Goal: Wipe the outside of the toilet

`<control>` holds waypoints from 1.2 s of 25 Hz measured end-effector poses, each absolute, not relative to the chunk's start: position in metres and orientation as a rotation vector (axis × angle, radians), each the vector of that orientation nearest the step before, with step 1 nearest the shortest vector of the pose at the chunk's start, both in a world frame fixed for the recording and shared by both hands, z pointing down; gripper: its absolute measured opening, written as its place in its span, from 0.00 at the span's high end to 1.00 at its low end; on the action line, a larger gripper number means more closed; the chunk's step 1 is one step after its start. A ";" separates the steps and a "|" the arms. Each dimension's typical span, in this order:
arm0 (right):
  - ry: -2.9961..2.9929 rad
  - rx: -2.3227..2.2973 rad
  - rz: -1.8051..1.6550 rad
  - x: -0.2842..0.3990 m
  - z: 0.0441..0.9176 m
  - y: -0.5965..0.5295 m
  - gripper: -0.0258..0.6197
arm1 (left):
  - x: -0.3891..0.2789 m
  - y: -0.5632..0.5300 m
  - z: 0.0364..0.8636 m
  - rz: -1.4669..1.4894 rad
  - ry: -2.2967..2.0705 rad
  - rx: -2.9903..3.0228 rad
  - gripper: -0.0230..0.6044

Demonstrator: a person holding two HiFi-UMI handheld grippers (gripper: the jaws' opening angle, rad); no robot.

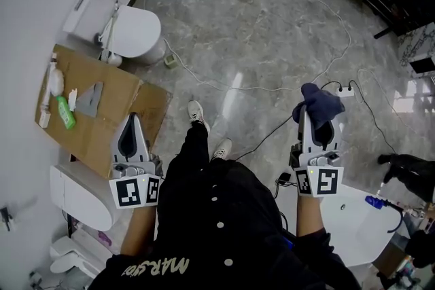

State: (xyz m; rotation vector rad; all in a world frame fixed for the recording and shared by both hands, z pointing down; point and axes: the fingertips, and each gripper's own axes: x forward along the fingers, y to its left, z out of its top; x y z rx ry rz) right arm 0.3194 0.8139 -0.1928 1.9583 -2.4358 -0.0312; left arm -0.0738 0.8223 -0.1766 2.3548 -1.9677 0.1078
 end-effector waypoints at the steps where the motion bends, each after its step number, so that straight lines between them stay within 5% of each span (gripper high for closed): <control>1: -2.438 1.960 -0.034 0.318 -0.193 0.808 0.75 | -0.074 0.817 -0.175 0.104 -1.963 2.356 0.95; 30: -2.388 2.059 -0.045 0.243 -0.219 0.570 0.75 | -0.157 0.563 -0.185 -0.015 -1.890 2.433 0.95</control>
